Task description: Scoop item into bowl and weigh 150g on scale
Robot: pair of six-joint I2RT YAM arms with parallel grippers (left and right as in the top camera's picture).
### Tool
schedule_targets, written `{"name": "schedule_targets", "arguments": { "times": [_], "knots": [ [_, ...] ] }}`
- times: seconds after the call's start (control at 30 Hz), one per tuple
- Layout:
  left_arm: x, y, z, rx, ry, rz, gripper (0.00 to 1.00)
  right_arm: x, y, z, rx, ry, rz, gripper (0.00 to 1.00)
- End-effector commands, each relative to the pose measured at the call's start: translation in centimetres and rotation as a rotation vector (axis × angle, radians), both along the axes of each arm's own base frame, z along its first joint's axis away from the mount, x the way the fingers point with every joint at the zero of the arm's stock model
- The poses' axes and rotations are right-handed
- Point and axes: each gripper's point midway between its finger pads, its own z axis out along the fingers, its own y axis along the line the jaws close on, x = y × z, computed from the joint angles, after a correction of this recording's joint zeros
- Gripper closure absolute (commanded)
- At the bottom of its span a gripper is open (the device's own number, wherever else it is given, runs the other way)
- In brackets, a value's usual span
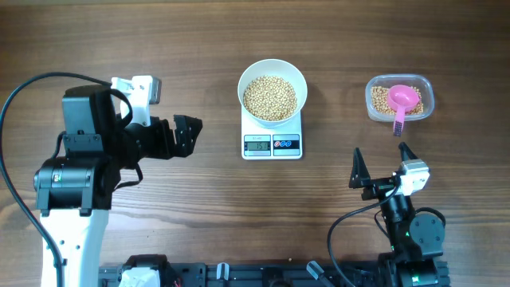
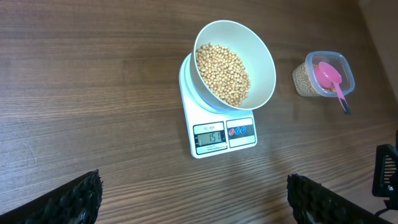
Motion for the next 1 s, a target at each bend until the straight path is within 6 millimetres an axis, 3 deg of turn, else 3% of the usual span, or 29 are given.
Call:
{"name": "schedule_targets", "arguments": {
  "times": [0.0, 0.6, 0.73, 0.87, 0.97],
  "knots": [
    [0.1, -0.1, 0.6, 0.000, -0.021, -0.019, 0.00, -0.1, 0.4, 0.2, -0.016, -0.015, 0.024, 0.00],
    [0.1, -0.1, 0.5, -0.008, -0.014, -0.011, 0.00, -0.1, 0.4, 0.2, -0.016, -0.015, 0.024, 0.00],
    [1.8, -0.1, 2.2, -0.006, -0.120, -0.012, 0.00, -0.1, 0.4, 0.2, -0.016, -0.015, 0.024, 0.01],
    [1.7, -0.1, 2.9, -0.006, -0.151, -0.012, 0.00, -0.1, 0.4, 0.2, -0.016, -0.015, 0.023, 0.00],
    [2.0, 0.1, 5.4, 0.007, -0.270, -0.004, 0.00, -0.1, 0.4, 0.2, -0.016, -0.015, 0.023, 0.00]
  ]
}}
